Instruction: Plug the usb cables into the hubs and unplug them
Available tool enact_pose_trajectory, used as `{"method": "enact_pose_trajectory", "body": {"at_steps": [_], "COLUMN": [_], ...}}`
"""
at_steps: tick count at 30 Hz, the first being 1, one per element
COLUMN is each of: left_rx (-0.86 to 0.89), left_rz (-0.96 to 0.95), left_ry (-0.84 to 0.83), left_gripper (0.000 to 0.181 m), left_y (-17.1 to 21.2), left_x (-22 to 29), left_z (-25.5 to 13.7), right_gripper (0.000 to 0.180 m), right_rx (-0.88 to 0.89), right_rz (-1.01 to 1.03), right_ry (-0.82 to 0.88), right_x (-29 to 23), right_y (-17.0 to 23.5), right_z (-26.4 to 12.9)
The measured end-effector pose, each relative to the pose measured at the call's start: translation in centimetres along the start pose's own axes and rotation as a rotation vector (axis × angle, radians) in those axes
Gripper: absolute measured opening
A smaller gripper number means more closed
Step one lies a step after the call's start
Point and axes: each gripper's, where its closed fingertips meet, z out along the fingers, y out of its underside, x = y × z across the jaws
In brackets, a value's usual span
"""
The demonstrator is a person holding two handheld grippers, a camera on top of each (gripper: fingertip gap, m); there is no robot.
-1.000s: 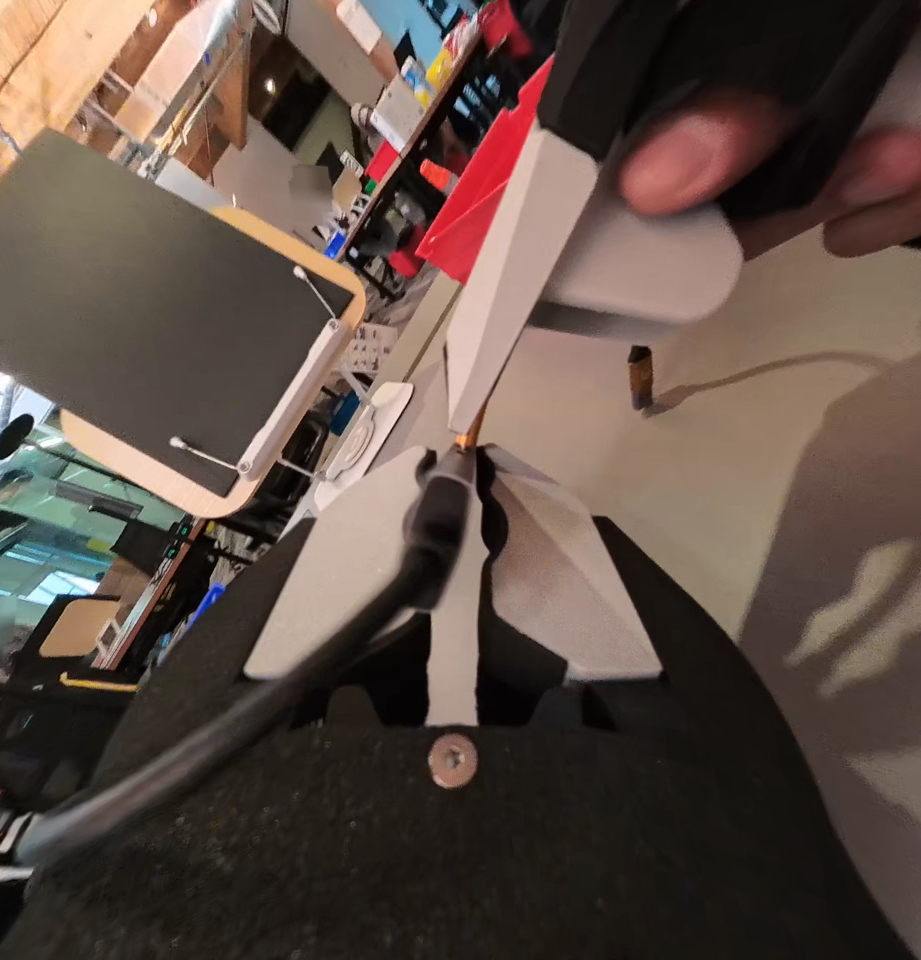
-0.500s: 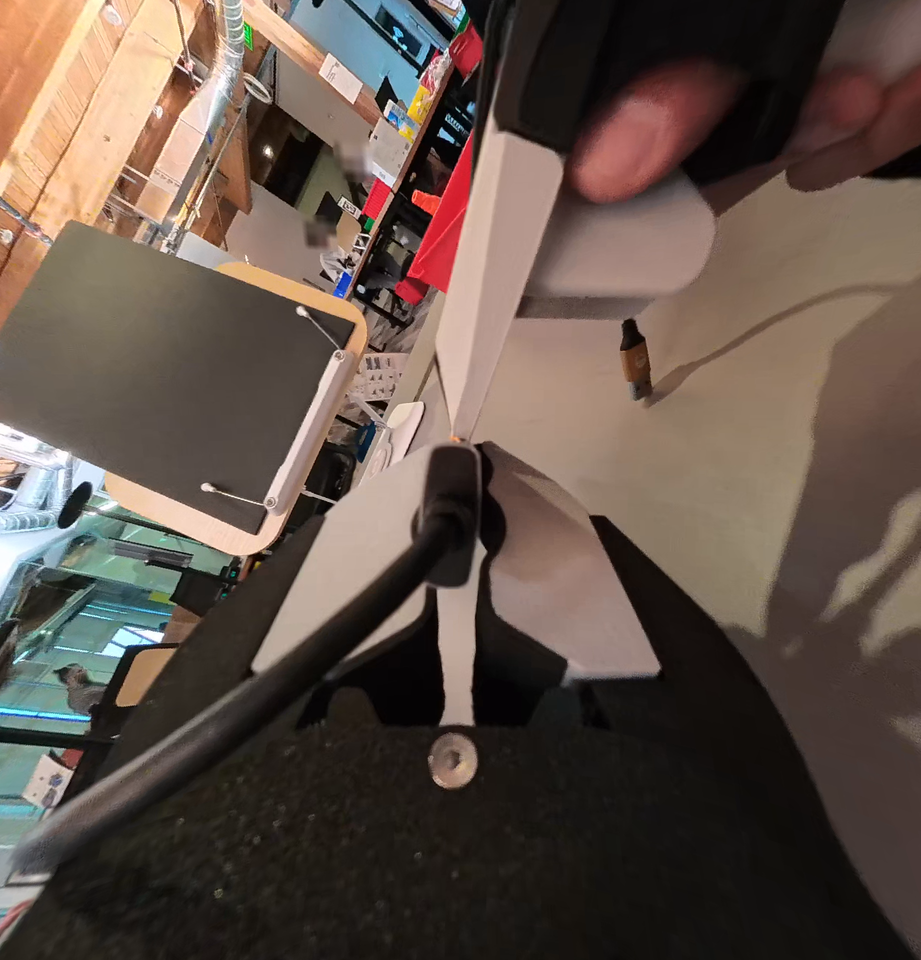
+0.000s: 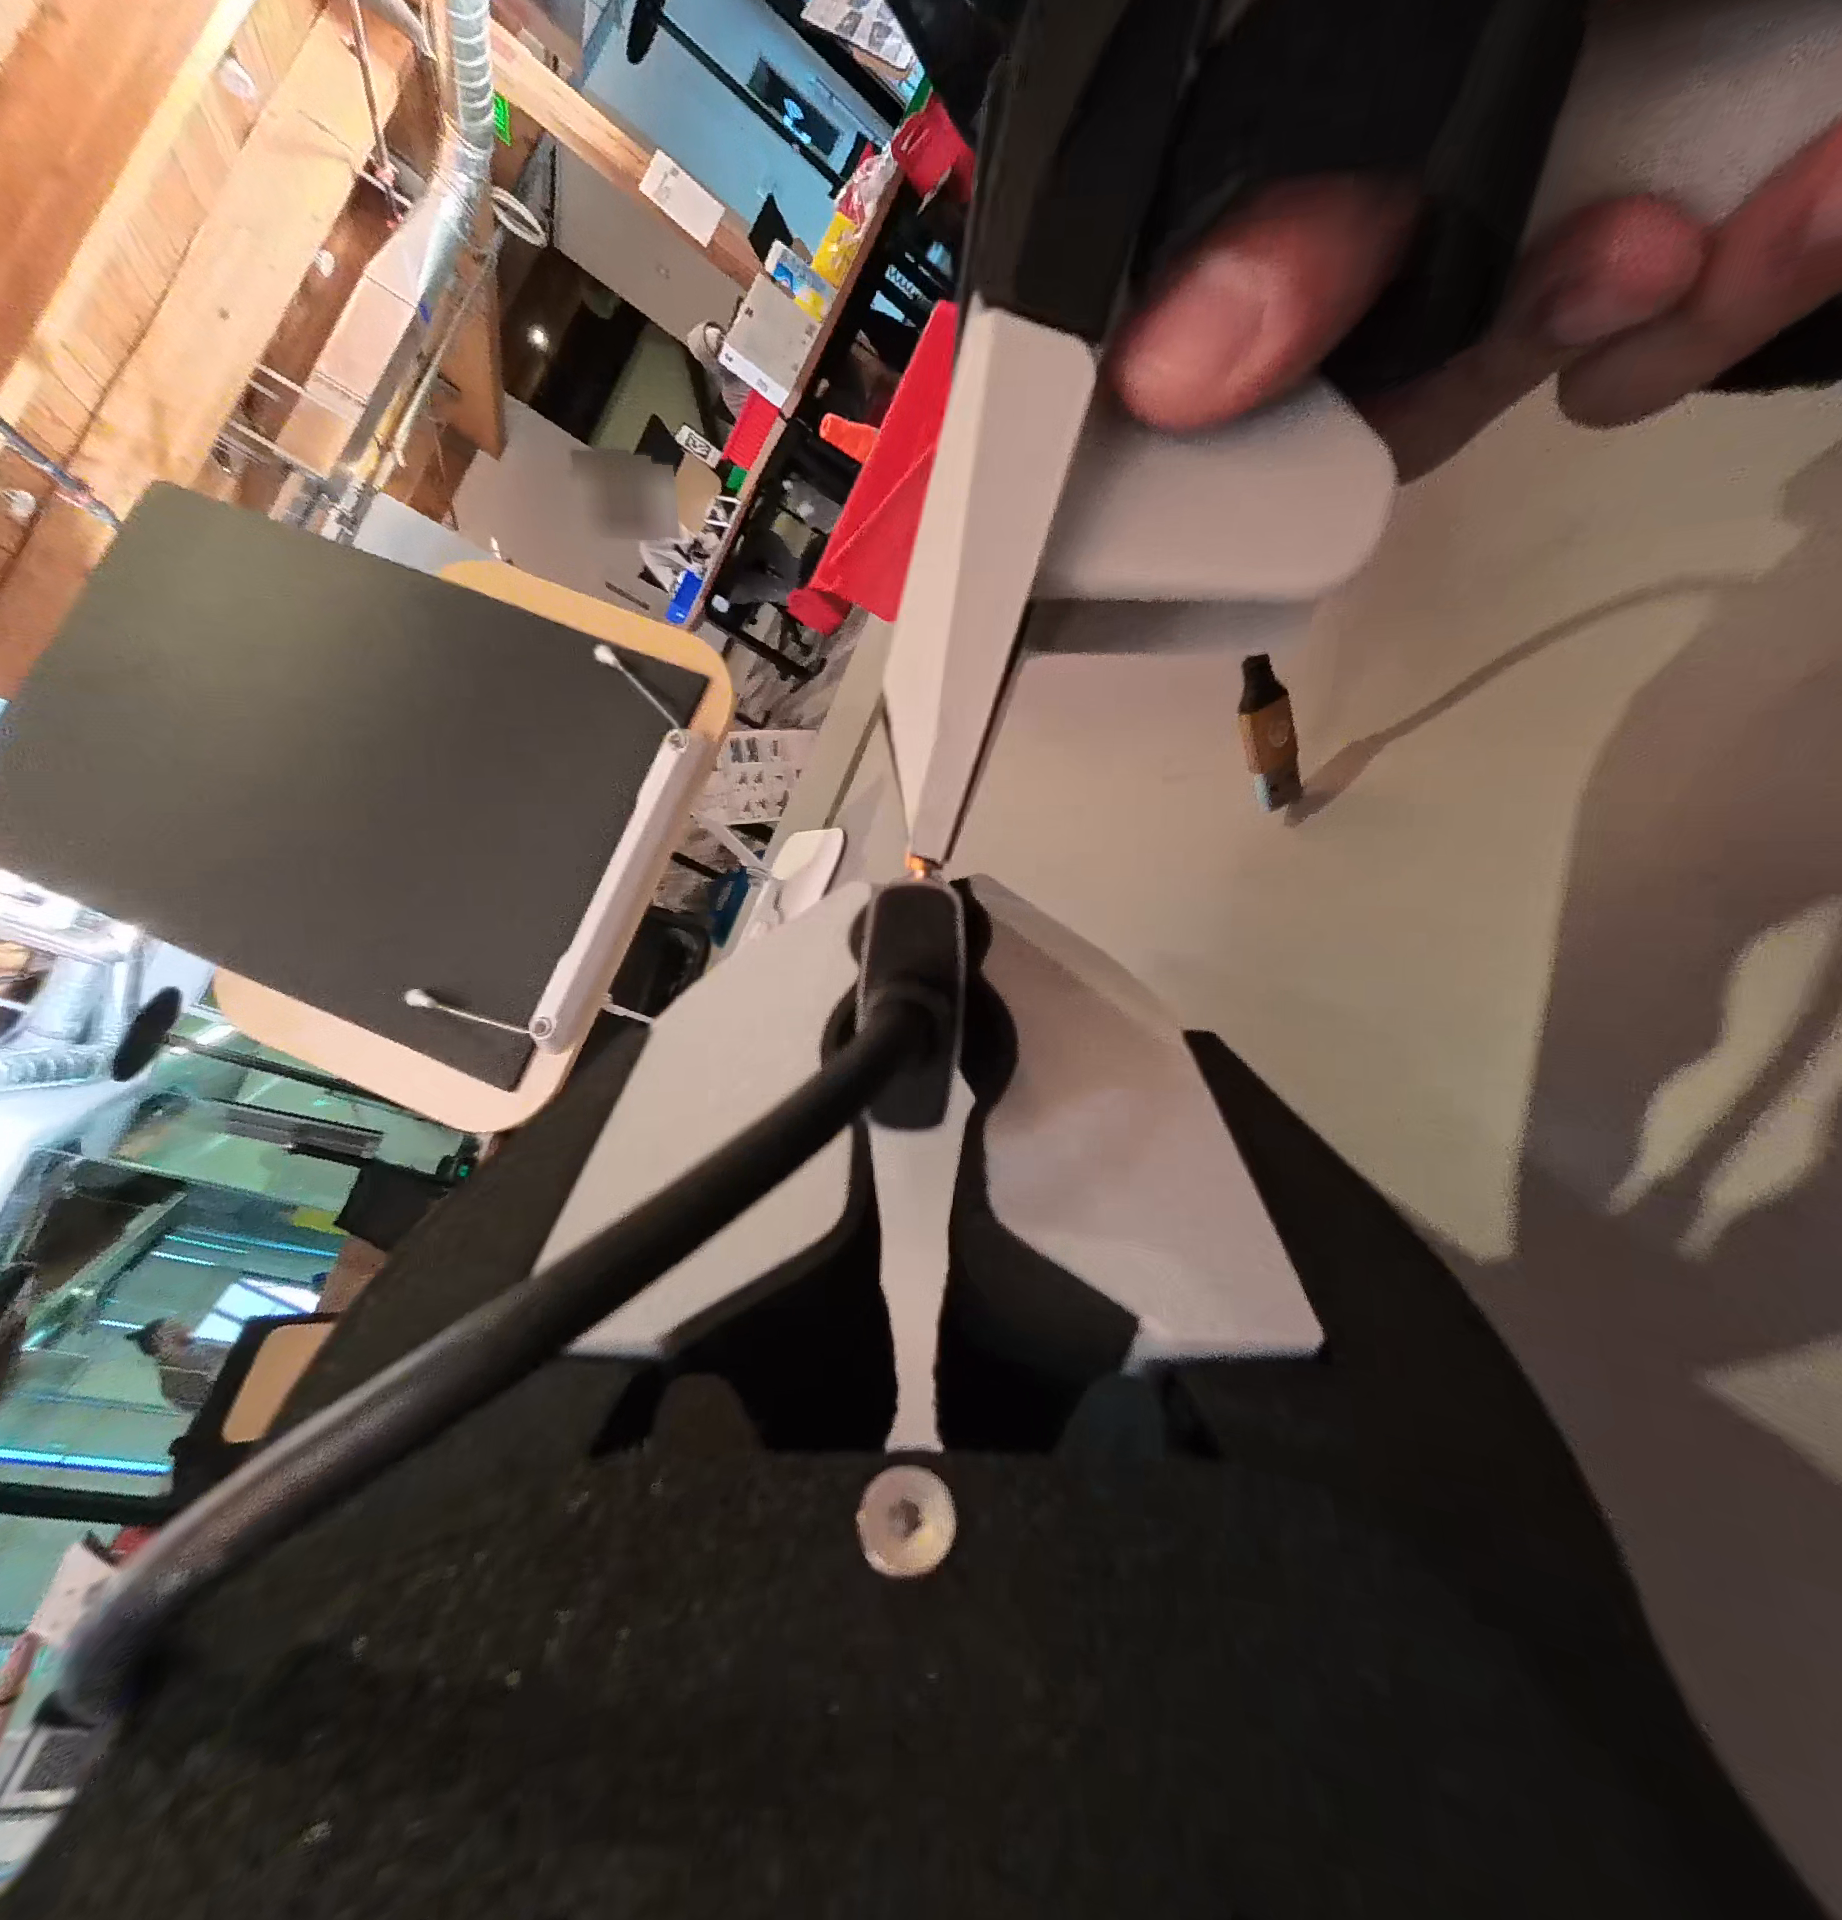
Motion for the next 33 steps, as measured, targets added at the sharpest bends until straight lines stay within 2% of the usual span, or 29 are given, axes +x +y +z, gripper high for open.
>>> {"method": "enact_pose_trajectory", "body": {"at_steps": [4, 6, 7, 8, 9, 11, 12, 14, 17, 22, 24, 26, 28, 30, 32, 33], "left_rx": [-0.002, -0.157, -0.182, -0.166, -0.133, -0.101, -0.096, -0.044, -0.029, -0.021, -0.025, -0.024, -0.041, -0.030, -0.034, -0.033], "left_rz": [0.002, -0.030, -0.140, -0.242, -0.272, -0.215, -0.207, -0.236, -0.262, -0.283, -0.276, -0.260, -0.239, -0.231, -0.232, -0.234], "left_ry": [-0.010, -0.074, -0.089, -0.095, -0.088, -0.020, 0.019, 0.099, 0.117, 0.137, 0.153, 0.171, 0.195, 0.200, 0.210, 0.208], "left_gripper": [0.012, 0.011, 0.010, 0.010, 0.010, 0.011, 0.010, 0.010, 0.009, 0.010, 0.010, 0.010, 0.010, 0.010, 0.010, 0.010], "left_y": [0.2, 4.8, 7.1, 7.7, 6.7, 4.1, 3.6, 2.7, 2.4, 1.7, 1.5, 1.4, 1.5, 1.4, 1.5, 1.5], "left_x": [-0.4, -2.5, -4.0, -5.1, -5.2, -2.9, -1.7, -0.2, -0.1, 0.0, 0.5, 1.0, 1.6, 1.8, 1.9, 1.8], "left_z": [0.0, -0.4, -0.9, -1.3, -1.1, 0.0, 0.4, 0.4, 0.2, 0.3, 0.2, 0.1, 0.1, 0.1, 0.1, 0.1], "right_gripper": [0.012, 0.011, 0.010, 0.010, 0.011, 0.011, 0.011, 0.011, 0.011, 0.011, 0.011, 0.011, 0.018, 0.023, 0.034, 0.034], "right_rx": [0.009, 0.223, 0.267, 0.206, 0.164, 0.102, 0.053, 0.073, 0.124, 0.218, 0.185, 0.077, -0.161, -0.449, -0.655, -0.729], "right_rz": [0.008, 0.083, 0.065, 0.010, 0.002, -0.060, -0.099, -0.114, -0.013, 0.202, 0.289, 0.382, 0.478, 0.451, 0.418, 0.398], "right_ry": [0.012, 0.088, 0.156, 0.197, 0.180, 0.187, 0.233, 0.265, 0.226, 0.040, 0.020, 0.076, 0.237, 0.453, 0.616, 0.660], "right_x": [0.0, 2.9, 4.3, 4.8, 4.0, 2.6, 2.6, 2.6, 4.0, 7.8, 10.3, 13.8, 18.0, 21.6, 23.5, 23.8], "right_y": [-0.2, -3.9, -4.8, -4.5, -4.5, -5.5, -6.1, -9.1, -12.8, -15.2, -13.9, -10.9, -5.7, -0.6, 2.0, 2.6], "right_z": [-0.5, -5.6, -8.9, -10.2, -10.6, -11.5, -12.4, -15.7, -19.8, -20.5, -19.6, -18.7, -19.0, -21.3, -24.1, -25.2]}}
